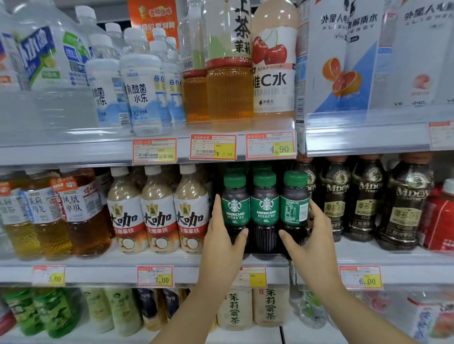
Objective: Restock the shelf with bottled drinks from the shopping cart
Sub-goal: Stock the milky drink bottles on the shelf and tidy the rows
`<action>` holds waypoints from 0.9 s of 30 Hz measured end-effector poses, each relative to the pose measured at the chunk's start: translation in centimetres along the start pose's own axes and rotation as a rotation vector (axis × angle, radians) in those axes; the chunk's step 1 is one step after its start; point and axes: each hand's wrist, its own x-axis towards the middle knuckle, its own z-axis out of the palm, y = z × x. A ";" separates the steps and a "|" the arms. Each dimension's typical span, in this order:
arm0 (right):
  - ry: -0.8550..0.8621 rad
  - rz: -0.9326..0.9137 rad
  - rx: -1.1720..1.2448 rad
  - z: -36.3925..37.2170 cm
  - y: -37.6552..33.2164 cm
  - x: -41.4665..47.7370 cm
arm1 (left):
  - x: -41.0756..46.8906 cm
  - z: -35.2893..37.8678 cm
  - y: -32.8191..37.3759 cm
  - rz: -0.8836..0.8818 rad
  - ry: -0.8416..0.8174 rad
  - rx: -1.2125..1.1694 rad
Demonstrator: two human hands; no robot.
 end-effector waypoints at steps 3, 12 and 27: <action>0.007 -0.002 0.003 0.3 0.1 -0.1 | 0.2 0.2 -0.1 -0.004 0.026 0.008; 0.208 0.012 0.167 -0.3 0.8 -0.7 | -0.6 -0.5 1.2 0.169 0.082 0.135; 0.267 -0.109 0.187 -3.4 -0.3 -0.6 | 1.2 2.3 1.5 0.344 0.132 0.888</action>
